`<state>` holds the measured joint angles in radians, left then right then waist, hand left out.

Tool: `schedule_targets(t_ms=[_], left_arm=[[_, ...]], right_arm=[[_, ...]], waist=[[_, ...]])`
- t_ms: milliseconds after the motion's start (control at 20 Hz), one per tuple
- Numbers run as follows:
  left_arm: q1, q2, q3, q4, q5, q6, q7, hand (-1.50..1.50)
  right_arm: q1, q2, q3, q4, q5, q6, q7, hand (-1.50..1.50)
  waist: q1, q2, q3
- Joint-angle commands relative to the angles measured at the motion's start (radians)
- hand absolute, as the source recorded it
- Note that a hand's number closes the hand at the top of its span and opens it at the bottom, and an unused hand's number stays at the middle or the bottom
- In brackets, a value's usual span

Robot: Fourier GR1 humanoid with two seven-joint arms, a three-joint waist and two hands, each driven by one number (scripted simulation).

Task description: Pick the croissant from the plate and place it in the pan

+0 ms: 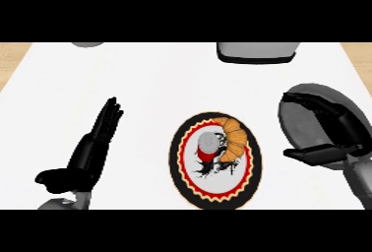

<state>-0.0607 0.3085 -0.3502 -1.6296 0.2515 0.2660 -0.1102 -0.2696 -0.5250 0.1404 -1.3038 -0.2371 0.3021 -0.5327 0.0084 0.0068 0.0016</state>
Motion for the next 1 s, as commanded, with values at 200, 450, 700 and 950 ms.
schedule_targets(t_ms=[200, 450, 700, 950], left_arm=[[0.0, -0.059, -0.019, 0.074, -0.044, -0.023, -0.054, 0.0], [-0.008, -0.051, 0.029, 0.077, -0.017, -0.044, -0.056, 0.0], [-0.023, -0.06, 0.022, 0.09, -0.027, -0.05, -0.035, 0.0], [-0.012, -0.059, 0.026, 0.025, -0.036, -0.037, 0.002, 0.0]], right_arm=[[-0.172, -0.085, 0.01, 0.141, 0.189, 0.072, -0.054, -1.5], [-0.198, -0.082, 0.12, 0.027, 0.316, 0.055, 0.1, -1.5], [-0.322, -0.046, 0.245, 0.071, 0.487, 0.059, 0.222, -1.5], [-0.311, -0.003, 0.374, 0.039, 0.64, 0.07, 0.304, -1.5]], waist=[[0.003, -0.004, -0.002], [-0.007, -0.008, -0.003], [0.012, -0.003, -0.003], [0.007, -0.007, -0.002]])
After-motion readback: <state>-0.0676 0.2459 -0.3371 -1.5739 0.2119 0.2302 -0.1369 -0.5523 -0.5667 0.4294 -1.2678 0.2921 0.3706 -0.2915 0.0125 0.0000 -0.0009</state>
